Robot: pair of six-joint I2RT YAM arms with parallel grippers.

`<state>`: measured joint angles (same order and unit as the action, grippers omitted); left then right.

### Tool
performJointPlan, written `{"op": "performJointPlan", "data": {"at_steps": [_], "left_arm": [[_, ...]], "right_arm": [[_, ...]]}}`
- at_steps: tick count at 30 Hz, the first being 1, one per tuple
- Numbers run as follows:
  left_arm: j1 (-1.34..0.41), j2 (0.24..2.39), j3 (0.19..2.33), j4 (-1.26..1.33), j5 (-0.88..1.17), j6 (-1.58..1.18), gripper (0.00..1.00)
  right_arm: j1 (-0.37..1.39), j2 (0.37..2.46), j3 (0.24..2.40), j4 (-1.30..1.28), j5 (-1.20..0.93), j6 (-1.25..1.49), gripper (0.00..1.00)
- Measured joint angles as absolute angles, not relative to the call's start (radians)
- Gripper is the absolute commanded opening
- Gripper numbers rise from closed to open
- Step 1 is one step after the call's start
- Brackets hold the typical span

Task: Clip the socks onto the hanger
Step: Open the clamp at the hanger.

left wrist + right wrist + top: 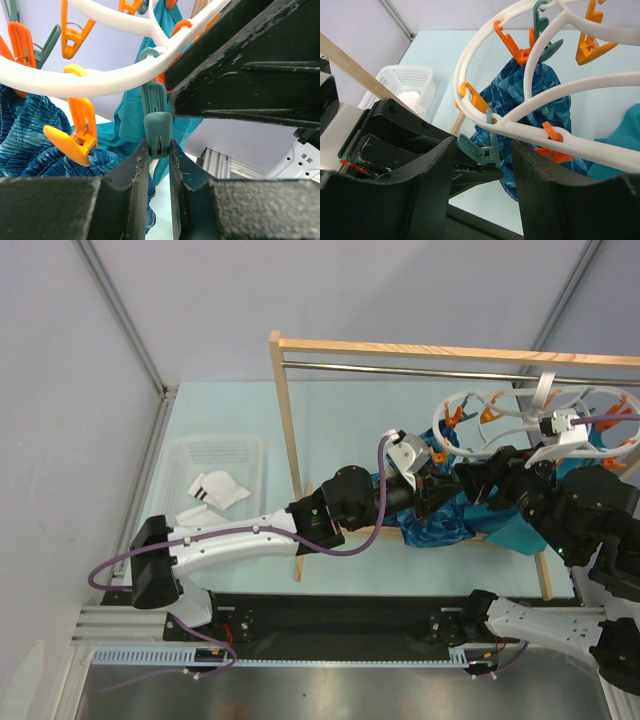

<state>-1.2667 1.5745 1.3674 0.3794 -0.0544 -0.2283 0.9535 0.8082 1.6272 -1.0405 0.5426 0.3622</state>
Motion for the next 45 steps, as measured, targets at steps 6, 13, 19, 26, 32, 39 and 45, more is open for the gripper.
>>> {"op": "performJointPlan", "data": {"at_steps": [6, 13, 19, 26, 32, 39, 45], "left_arm": [[-1.267, 1.575, 1.367, 0.379, -0.049, -0.228, 0.0], [-1.266, 1.575, 1.368, 0.378, -0.049, -0.228, 0.0], [-1.266, 1.575, 1.372, 0.371, -0.049, -0.228, 0.0], [-1.264, 1.575, 1.379, 0.359, -0.05, -0.229, 0.0], [-1.263, 1.572, 1.382, 0.352, -0.047, -0.239, 0.42], [-1.263, 1.496, 1.311, 0.354, -0.046, -0.246, 0.72], [-1.263, 1.285, 1.19, 0.315, -0.05, -0.247, 0.66]], "right_arm": [[0.954, 0.822, 1.614, -1.027, 0.541, 0.354, 0.54], [0.954, 0.833, 1.588, -1.018, 0.541, 0.339, 0.54], [0.954, 0.844, 1.563, -1.008, 0.543, 0.334, 0.52], [0.954, 0.844, 1.549, -0.983, 0.559, 0.315, 0.4], [0.949, 0.843, 1.544, -0.98, 0.617, 0.286, 0.0], [0.95, 0.852, 1.544, -0.97, 0.621, 0.295, 0.0], [0.95, 0.849, 1.543, -0.97, 0.622, 0.301, 0.0]]}}
